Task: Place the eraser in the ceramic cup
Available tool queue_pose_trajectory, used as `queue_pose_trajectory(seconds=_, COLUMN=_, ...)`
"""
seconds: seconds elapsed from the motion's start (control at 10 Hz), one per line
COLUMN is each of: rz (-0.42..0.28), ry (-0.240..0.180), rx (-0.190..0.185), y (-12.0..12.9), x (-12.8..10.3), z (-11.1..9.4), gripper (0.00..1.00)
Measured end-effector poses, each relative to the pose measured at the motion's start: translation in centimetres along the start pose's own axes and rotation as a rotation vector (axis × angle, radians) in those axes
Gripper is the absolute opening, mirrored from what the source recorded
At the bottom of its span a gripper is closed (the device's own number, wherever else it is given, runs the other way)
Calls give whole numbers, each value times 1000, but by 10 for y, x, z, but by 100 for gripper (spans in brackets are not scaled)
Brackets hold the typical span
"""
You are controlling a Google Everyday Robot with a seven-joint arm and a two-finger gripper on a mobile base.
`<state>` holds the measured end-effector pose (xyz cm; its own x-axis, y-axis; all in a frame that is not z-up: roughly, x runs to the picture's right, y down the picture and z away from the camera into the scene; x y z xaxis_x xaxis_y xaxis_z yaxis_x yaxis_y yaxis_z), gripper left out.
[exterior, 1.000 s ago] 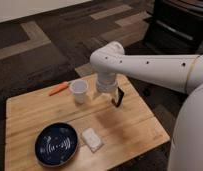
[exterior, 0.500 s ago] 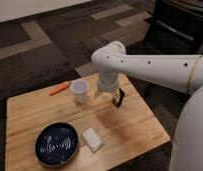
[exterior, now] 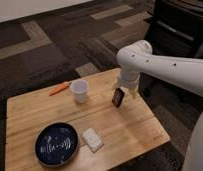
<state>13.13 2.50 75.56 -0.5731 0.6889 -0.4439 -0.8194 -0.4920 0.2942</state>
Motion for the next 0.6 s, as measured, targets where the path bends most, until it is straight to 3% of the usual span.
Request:
queue_pose_trajectory(seconds=0.1, rz=20, ry=3, rx=-10, y=6, x=-6, z=7, gripper=65)
queue_pose_trajectory(seconds=0.3, rz=-15, ry=5, rx=-26, y=31, x=-12, z=14, gripper=65)
queue_pose_trajectory(seconds=0.6, rz=-56, ry=60, rx=-16, y=60, x=0, z=22, gripper=65)
